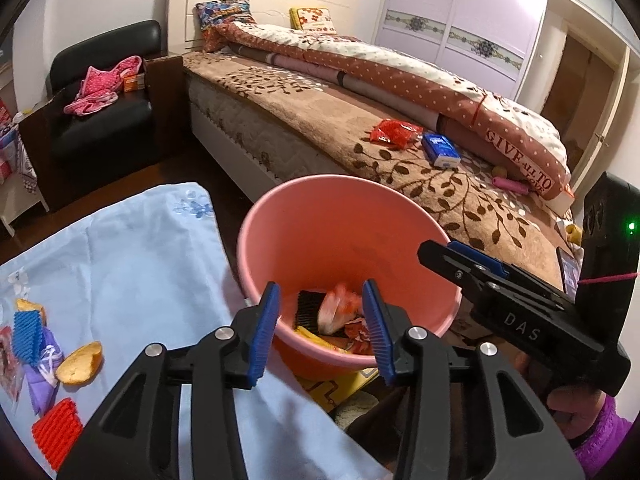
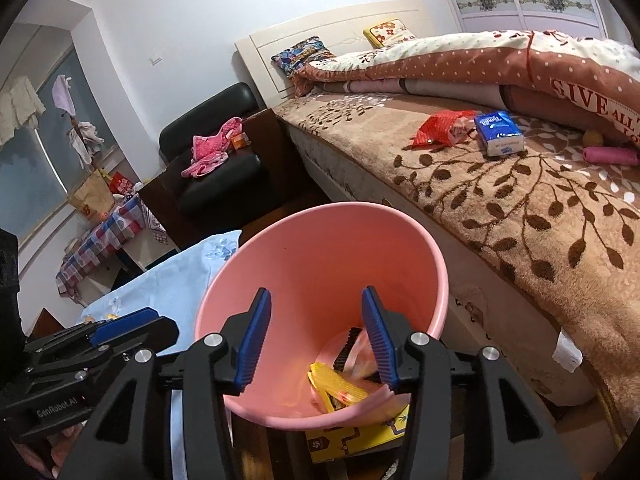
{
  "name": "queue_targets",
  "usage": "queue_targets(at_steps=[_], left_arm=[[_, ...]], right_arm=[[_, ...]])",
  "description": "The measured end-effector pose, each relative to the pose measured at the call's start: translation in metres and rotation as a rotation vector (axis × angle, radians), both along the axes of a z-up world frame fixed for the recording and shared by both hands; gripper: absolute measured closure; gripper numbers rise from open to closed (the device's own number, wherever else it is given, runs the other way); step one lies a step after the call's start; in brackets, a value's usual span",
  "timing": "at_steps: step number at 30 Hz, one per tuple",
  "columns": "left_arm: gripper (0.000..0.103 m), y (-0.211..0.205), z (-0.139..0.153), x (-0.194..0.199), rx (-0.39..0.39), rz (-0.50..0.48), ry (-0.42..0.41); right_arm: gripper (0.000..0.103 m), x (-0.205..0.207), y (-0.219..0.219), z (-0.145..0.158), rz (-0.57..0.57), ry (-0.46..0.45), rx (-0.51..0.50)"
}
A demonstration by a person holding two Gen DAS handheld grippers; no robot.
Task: Collect trash
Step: 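Move both grippers back over the tablecloth toward the blue mesh sleeve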
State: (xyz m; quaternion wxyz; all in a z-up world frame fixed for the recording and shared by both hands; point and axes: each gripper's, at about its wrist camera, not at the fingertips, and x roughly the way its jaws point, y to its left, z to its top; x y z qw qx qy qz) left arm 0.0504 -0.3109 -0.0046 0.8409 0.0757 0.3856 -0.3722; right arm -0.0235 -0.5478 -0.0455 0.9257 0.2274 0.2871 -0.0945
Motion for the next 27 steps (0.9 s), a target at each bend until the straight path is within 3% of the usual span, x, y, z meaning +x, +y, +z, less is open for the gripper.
queue_targets(at_steps=[5, 12, 27], left_arm=[[0.060, 0.025, 0.006, 0.000, -0.017, 0.044, -0.006], [0.060, 0.073, 0.017, -0.002, -0.055, 0.123, -0.024], [0.059, 0.206, 0.018, -0.011, -0.039, 0.368, -0.068]], right_arm=[[0.049, -0.002, 0.011, 0.009, 0.011, -0.007, -0.017], [0.049, -0.001, 0.032, 0.020, 0.058, -0.021, -0.052], [0.049, 0.018, 0.124, 0.030, 0.282, -0.049, -0.105]])
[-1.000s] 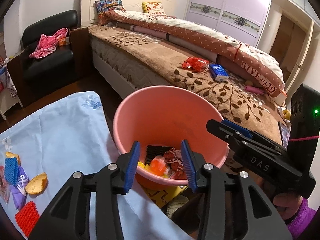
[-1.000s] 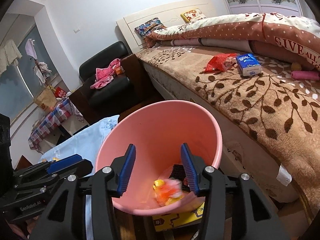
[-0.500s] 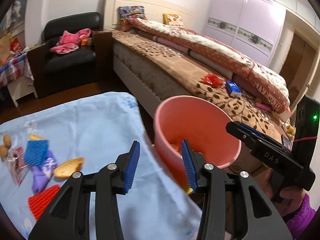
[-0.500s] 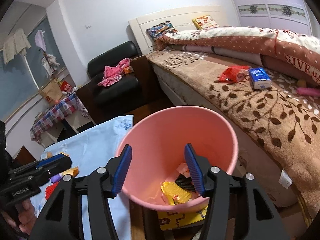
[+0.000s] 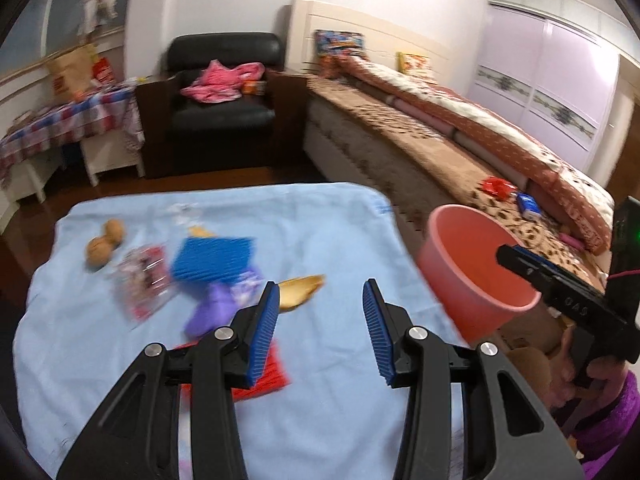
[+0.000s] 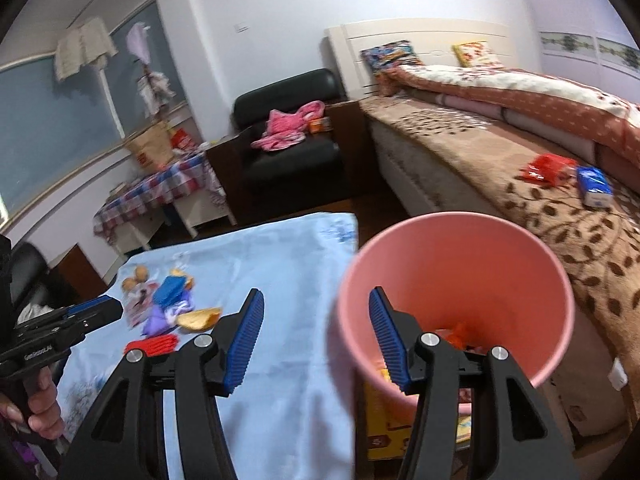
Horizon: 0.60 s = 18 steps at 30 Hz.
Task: Collect trash
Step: 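Move both grippers back over the tablecloth toward the blue mesh sleeve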
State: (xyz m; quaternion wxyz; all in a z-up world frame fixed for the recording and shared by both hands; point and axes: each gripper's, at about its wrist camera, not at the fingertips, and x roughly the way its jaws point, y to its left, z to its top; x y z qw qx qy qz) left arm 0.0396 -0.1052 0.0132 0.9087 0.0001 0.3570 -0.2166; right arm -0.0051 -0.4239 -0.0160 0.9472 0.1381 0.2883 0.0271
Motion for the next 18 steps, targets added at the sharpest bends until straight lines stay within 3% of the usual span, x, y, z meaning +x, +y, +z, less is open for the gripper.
queue_targets(at_steps=[11, 18], left_arm=[[0.059, 0.082, -0.026, 0.003, 0.005, 0.198, 0.065], [0.059, 0.106, -0.038, 0.023, -0.004, 0.285, 0.078]], right_arm=[[0.049, 0.019, 0.075, -0.013, 0.195, 0.060, -0.025], [0.049, 0.025, 0.114, -0.023, 0.289, 0.096, -0.073]])
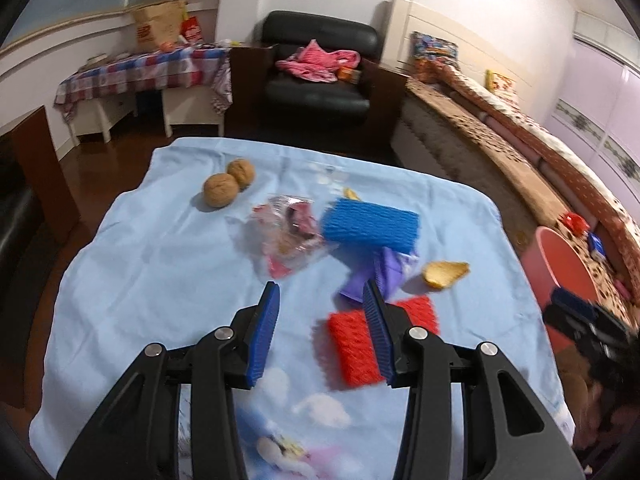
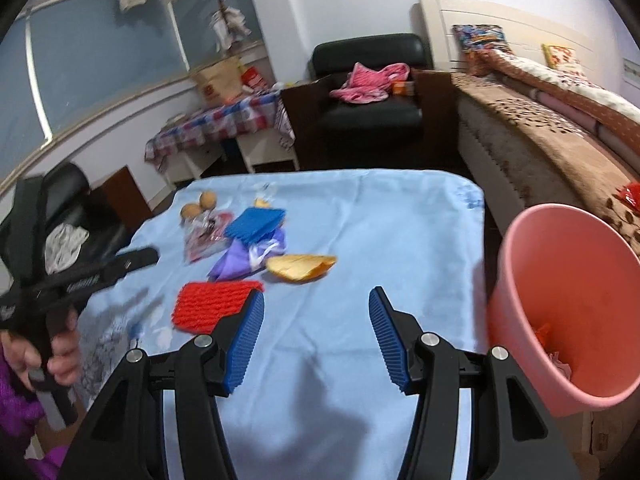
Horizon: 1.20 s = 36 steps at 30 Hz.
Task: Collect trash
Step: 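Move both grippers back over the tablecloth toward the blue mesh sleeve, then grasp the clear candy wrapper bag with the left gripper while the right gripper grasps the blue mesh sleeve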
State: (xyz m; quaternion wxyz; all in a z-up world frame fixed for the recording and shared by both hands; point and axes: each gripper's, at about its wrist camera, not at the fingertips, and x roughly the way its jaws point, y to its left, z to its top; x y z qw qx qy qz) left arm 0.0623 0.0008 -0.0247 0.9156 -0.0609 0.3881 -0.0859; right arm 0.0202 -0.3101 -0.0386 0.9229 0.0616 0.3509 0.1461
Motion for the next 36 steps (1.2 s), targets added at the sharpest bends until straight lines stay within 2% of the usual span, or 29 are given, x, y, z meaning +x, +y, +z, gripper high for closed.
queue_targets(at_steps=[5, 9, 16, 18, 21, 26, 36], left_arm=[[0.059, 0.007, -0.009, 0.029, -0.047, 0.046, 0.034], [0.059, 0.008, -0.014, 0.047, -0.033, 0.075, 0.034], [0.061, 0.016, -0.030, 0.068, -0.066, 0.119, 0.080], [0.086, 0.019, -0.033, 0.069, -0.079, 0.118, 0.088], [0.092, 0.025, -0.034, 0.067, -0.096, 0.124, 0.082], [0.094, 0.032, -0.028, 0.060, -0.107, 0.123, 0.048], [0.094, 0.041, -0.026, 0.049, -0.165, 0.116, 0.053]], right_arm=[[0.049, 0.008, 0.012, -0.005, 0.023, 0.021, -0.019], [0.049, 0.017, 0.018, -0.006, 0.033, 0.030, -0.013], [0.049, 0.045, 0.035, 0.002, 0.063, 0.030, 0.014], [0.049, 0.054, 0.041, 0.004, 0.076, 0.029, 0.020], [0.049, 0.068, 0.053, 0.005, 0.097, 0.023, 0.016], [0.049, 0.095, 0.070, -0.003, 0.119, 0.046, -0.012], [0.049, 0.154, 0.074, -0.033, 0.076, 0.194, 0.077]])
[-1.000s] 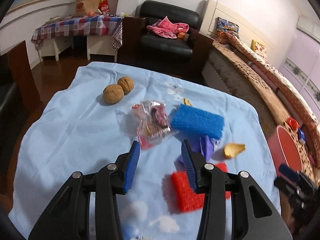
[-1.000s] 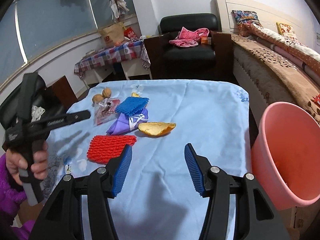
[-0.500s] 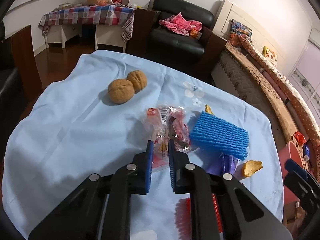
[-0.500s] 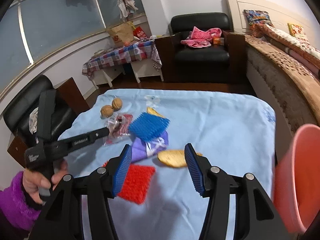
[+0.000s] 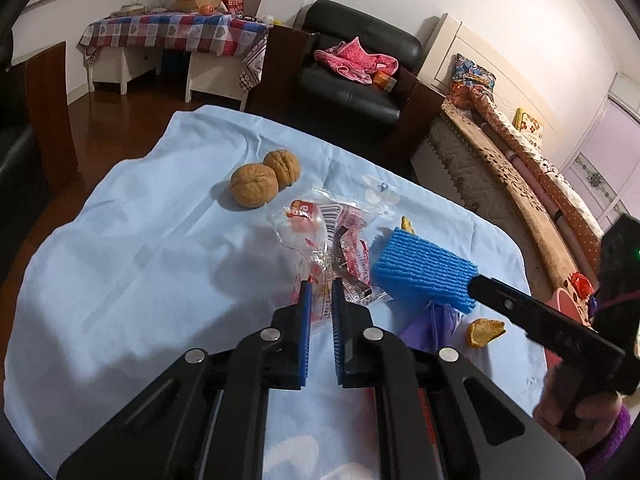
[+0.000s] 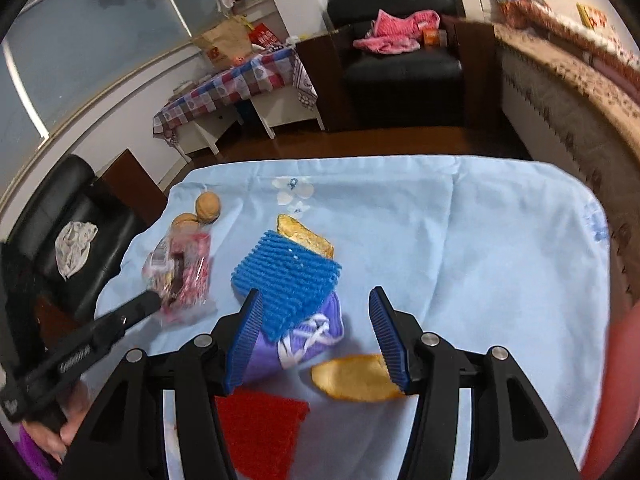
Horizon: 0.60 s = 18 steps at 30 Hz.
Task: Collect trash
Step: 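Grasp the clear candy wrapper bag with the left gripper while the right gripper grasps the blue mesh sleeve, then carry the candy bag and blue mesh sleeve over the pink bucket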
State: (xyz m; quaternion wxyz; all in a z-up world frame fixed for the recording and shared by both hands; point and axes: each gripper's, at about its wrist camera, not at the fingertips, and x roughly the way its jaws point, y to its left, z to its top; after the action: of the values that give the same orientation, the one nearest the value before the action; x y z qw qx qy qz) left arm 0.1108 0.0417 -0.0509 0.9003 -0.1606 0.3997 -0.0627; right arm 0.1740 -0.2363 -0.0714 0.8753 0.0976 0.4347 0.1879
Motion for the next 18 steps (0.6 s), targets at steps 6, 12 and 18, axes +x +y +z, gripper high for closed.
queue_targets(at_steps=[6, 12, 18], left_arm=[[0.094, 0.002, -0.001, -0.003, -0.008, 0.004, 0.010], [0.094, 0.003, 0.000, -0.003, -0.011, 0.002, 0.003], [0.094, -0.002, 0.009, -0.009, -0.010, -0.009, -0.020]], right_arm=[[0.084, 0.012, 0.005, -0.009, -0.001, 0.049, 0.042], [0.097, 0.002, 0.005, -0.002, 0.000, 0.007, 0.045], [0.097, -0.020, -0.009, 0.015, -0.017, -0.044, 0.063]])
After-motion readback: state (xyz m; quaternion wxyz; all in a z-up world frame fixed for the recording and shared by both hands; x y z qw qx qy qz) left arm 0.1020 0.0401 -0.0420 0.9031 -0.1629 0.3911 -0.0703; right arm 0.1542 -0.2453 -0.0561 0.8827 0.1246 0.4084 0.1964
